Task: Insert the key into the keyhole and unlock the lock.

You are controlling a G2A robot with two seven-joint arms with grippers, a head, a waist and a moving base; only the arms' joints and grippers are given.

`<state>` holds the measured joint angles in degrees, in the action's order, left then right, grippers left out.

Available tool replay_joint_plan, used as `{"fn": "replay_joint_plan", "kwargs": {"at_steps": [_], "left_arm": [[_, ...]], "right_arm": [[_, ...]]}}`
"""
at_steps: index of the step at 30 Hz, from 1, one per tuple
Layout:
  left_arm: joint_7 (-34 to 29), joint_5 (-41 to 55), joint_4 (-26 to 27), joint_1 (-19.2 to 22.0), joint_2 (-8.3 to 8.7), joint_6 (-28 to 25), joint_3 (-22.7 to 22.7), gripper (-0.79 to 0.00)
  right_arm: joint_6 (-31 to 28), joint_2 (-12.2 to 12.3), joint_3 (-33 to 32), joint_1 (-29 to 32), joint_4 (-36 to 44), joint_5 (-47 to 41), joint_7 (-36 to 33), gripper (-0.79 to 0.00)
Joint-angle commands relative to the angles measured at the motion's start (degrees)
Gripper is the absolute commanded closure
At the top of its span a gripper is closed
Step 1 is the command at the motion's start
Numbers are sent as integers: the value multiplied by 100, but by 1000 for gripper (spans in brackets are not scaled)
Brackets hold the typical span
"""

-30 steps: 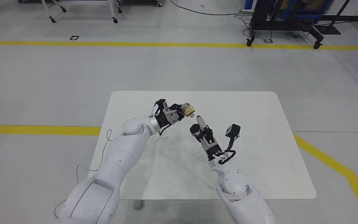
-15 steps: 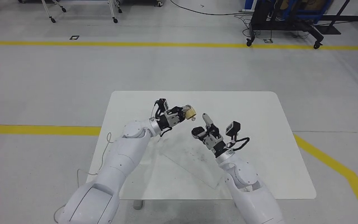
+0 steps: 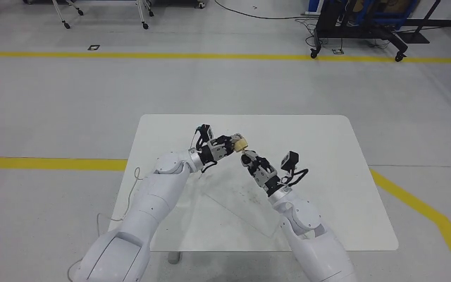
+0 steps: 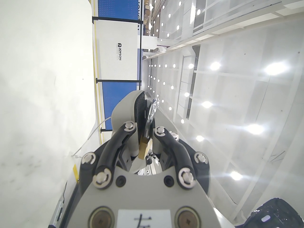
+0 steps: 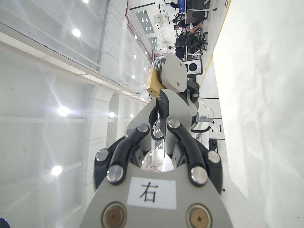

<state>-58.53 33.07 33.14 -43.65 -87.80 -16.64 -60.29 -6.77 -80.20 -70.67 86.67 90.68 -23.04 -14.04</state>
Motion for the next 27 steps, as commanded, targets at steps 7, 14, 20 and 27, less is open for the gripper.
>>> {"fn": "replay_joint_plan", "kwargs": {"at_steps": [7,14,20,27], "left_arm": [[-50,-56,21,-5,0,-54,7,0],[-127,-52,41,-29,6,-176,-13,0],[-81,-58,70,-60,10,-363,-41,0],[53,-69,128,-109,11,-534,-69,0]], "right_arm": [[154,-5,-5,4,22,-169,102,-49],[869,-15,-129,-147,-95,-1301,-337,0],[1627,3,-404,-256,-315,-2494,-895,0],[2349,42,-639,-378,-613,-3411,-1514,0]]}}
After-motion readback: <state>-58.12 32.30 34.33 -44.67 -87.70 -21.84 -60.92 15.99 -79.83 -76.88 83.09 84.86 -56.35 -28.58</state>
